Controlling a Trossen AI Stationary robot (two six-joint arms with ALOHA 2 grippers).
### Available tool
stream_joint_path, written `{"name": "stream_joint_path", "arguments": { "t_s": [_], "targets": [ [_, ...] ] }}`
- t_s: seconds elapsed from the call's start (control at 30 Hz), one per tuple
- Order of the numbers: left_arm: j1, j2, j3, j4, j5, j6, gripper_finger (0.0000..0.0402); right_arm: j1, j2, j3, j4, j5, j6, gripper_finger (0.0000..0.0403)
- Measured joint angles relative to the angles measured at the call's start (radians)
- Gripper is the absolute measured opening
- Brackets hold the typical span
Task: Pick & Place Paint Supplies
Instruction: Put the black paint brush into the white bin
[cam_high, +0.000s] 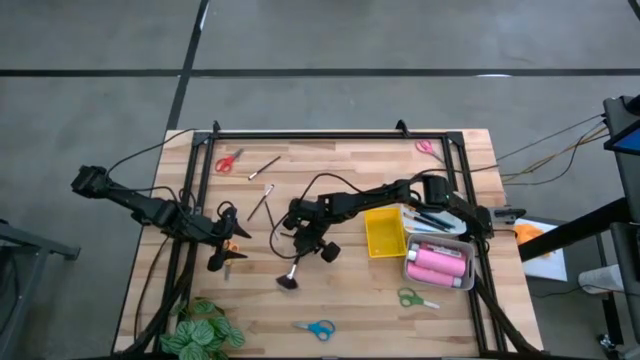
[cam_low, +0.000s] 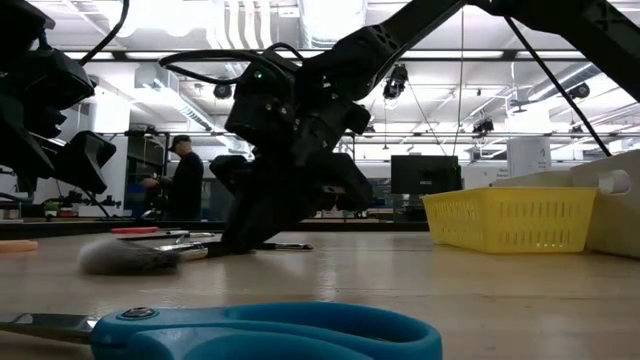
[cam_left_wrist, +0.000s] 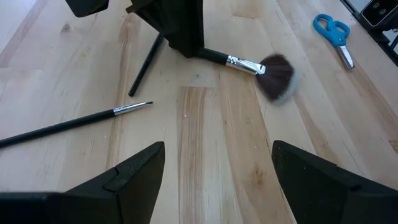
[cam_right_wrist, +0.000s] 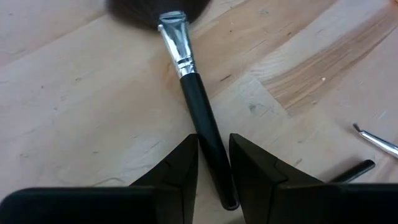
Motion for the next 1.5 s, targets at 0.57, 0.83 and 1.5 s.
{"name": "stream_joint_path", "arguments": {
  "t_s": [0.57, 0.83, 1.5],
  "targets": [
    [0.000, 0.000, 0.000, 0.000, 0.000, 0.000, 0.0300, 0.014, -0.004, -0.014, -0.021, 0.057, -0.003, 0.0053],
    [0.000, 0.000, 0.000, 0.000, 0.000, 0.000, 0.0300, 0.014, -0.003, -0.014, -0.020, 0.057, 0.024, 0.0043],
    [0.000, 0.000, 0.000, 0.000, 0.000, 0.000, 0.0300, 0.015, -0.003, -0.016, -0.021, 0.058, 0.027, 0.0034]
  ]
}}
